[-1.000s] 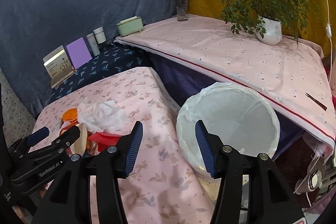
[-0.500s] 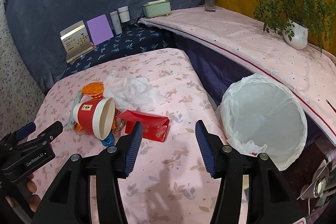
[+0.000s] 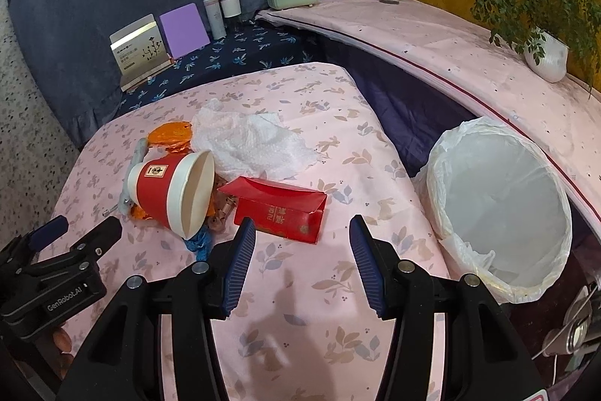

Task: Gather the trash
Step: 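Grasp the red-and-white cup with the left gripper while the right gripper grasps the red box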

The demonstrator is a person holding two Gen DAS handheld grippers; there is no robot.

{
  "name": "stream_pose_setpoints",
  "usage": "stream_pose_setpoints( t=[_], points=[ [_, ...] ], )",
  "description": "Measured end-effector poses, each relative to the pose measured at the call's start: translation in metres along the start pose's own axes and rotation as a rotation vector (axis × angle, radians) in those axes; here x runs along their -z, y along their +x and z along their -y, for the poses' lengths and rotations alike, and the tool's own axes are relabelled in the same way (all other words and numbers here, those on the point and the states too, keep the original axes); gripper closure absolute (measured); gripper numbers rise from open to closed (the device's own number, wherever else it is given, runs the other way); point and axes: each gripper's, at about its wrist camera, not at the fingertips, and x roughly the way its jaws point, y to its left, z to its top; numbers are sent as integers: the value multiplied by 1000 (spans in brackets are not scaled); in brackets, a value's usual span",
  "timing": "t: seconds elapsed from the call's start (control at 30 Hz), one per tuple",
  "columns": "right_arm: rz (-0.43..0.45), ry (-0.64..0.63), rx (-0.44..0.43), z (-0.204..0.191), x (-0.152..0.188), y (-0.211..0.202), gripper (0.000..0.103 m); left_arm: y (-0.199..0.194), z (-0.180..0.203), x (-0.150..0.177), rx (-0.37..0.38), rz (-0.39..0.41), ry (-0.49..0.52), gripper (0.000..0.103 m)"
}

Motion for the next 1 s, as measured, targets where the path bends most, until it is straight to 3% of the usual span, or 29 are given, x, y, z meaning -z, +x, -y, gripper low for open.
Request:
stream_pose_setpoints(
  t=[0.33, 0.53, 0.7, 0.77, 0.83, 1.0],
  points=[
    [-14, 27, 18, 16, -9, 15, 52, 36, 30, -15, 85, -2, 70, 7],
    [-25, 38, 13, 19, -13, 25, 52, 54, 39, -15, 63, -23, 131, 7],
    [-38, 29, 4, 13, -15, 36, 52, 62, 36, -18, 66, -36, 125, 7],
    [-45, 25, -1, 11, -16, 40, 52, 63, 35, -19, 72, -41, 120, 9],
    [-50, 18, -5, 8, -16, 43, 52, 62, 33, -19, 69, -39, 113, 20],
    [-66, 16, -22, 3, -14, 50, 52, 57, 28, -18, 74, -38, 91, 21]
  ],
)
